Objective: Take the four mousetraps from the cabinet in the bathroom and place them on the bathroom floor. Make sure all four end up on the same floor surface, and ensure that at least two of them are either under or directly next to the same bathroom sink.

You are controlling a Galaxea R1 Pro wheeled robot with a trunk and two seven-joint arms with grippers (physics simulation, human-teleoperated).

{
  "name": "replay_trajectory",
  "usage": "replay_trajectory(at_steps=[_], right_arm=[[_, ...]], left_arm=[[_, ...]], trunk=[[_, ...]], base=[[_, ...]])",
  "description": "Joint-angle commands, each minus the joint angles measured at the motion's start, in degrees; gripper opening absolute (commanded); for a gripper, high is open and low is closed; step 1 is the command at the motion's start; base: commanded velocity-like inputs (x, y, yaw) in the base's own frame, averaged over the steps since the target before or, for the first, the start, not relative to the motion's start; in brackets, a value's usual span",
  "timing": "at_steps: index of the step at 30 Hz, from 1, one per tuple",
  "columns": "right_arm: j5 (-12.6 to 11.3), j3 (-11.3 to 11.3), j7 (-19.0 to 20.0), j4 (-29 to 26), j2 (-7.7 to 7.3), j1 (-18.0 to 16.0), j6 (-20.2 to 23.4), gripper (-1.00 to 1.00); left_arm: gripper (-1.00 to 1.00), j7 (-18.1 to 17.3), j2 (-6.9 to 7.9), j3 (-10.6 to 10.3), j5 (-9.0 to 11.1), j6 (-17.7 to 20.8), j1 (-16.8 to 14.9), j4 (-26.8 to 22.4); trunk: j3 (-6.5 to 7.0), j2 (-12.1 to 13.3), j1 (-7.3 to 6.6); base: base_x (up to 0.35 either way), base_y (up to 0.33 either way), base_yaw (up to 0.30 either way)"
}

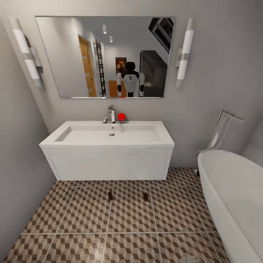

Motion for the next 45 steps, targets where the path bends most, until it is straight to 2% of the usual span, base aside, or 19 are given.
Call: replay_trajectory(at_steps=[1, 24, 35, 45], right_arm=[[0.47, -0.49, -0.23, 0.18, -0.05, -0.05, -0.34, 1.0], [0.47, -0.46, 0.29, 0.18, -0.95, 2.13, -0.36, 1.0], [0.61, -0.42, 0.4, 0.18, -1.03, 7.38, -0.36, 1.0], [0.64, -0.41, 0.41, 0.18, -1.3, 9.87, -0.36, 1.0]], left_arm=[[1.0, 0.18, 0.0, -0.49, 0.47, -0.21, 0.08, 0.03], [1.0, 0.18, 0.03, -0.49, 0.49, -0.36, 2.5, 0.06], [1.0, 0.18, 0.16, -0.48, 0.57, -0.4, 3.58, 0.07], [1.0, 0.18, 0.24, -0.48, 0.6, -0.4, 3.7, 0.06]], trunk=[[0.04, -0.03, 0.0], [2.12, -0.03, 0.0], [3.11, -0.03, 0.0], [3.85, -0.03, 0.0]], base=[[0.0, 0.0, 0.0], [0.0, 0.0, 0.0], [0.0, 0.0, 0.0], [0.0, 0.0, 0.0]])
